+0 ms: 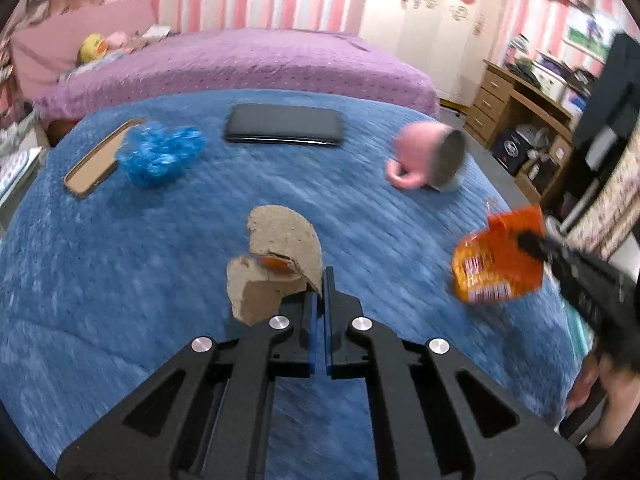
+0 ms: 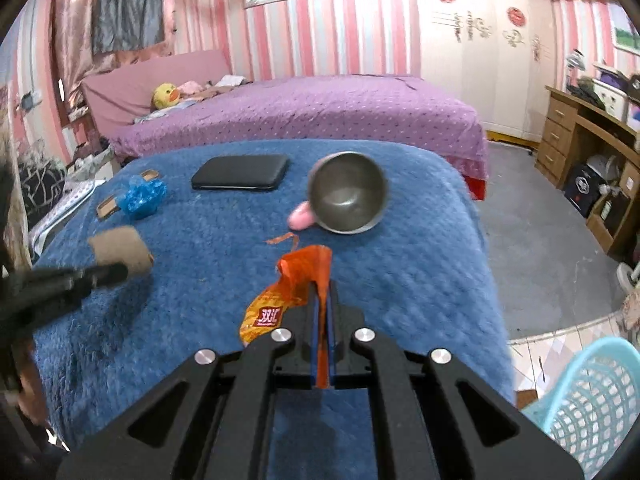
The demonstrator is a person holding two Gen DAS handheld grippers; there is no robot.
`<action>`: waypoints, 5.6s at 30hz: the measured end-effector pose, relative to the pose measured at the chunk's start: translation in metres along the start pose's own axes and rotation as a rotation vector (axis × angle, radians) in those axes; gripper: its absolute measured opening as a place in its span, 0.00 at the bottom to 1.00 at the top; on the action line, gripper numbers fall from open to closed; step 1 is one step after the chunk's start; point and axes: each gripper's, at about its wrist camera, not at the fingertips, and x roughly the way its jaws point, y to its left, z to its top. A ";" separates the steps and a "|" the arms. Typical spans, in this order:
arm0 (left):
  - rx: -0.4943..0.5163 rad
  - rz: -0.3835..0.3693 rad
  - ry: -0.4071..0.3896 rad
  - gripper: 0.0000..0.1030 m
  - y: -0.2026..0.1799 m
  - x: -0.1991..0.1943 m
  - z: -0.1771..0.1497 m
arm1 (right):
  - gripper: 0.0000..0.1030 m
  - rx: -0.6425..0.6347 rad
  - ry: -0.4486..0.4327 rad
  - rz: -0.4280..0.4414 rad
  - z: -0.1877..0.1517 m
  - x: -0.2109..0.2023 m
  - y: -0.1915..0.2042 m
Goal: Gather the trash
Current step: 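Grasp the brown cardboard tube with the left tool while the right tool grasps the orange snack wrapper, then carry tube and wrapper over the blue basket and open both tools, then grasp the small orange with the right tool, then grasp the blue plastic bag with the left tool while the right tool holds the orange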
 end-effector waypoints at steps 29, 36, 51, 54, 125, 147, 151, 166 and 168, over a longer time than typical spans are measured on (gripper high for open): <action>0.314 -0.316 -0.144 0.01 -0.262 -0.049 -0.043 | 0.03 0.195 -0.093 -0.365 -0.075 -0.184 -0.228; 0.370 -0.339 -0.113 0.01 -0.293 -0.036 -0.070 | 0.03 0.232 -0.088 -0.385 -0.096 -0.191 -0.254; 0.268 -0.460 -0.068 0.01 -0.226 -0.013 -0.051 | 0.03 0.271 -0.077 -0.350 -0.118 -0.170 -0.261; 0.284 -0.447 -0.054 0.01 -0.246 -0.013 -0.054 | 0.03 0.269 -0.081 -0.358 -0.117 -0.172 -0.262; 0.013 0.125 -0.019 0.95 0.112 -0.032 0.009 | 0.95 -0.006 -0.044 -0.152 0.010 -0.010 0.055; -0.208 0.267 0.075 0.95 0.218 0.019 0.022 | 0.30 -0.189 0.168 0.142 0.010 0.111 0.171; -0.207 0.278 0.061 0.95 0.213 0.034 0.039 | 0.30 -0.186 0.121 0.098 0.019 0.102 0.151; -0.084 0.221 0.010 0.78 0.169 0.098 0.092 | 0.30 -0.116 0.126 0.033 0.036 0.116 0.090; -0.079 0.180 0.045 0.52 0.167 0.108 0.089 | 0.30 -0.121 0.130 0.034 0.034 0.118 0.091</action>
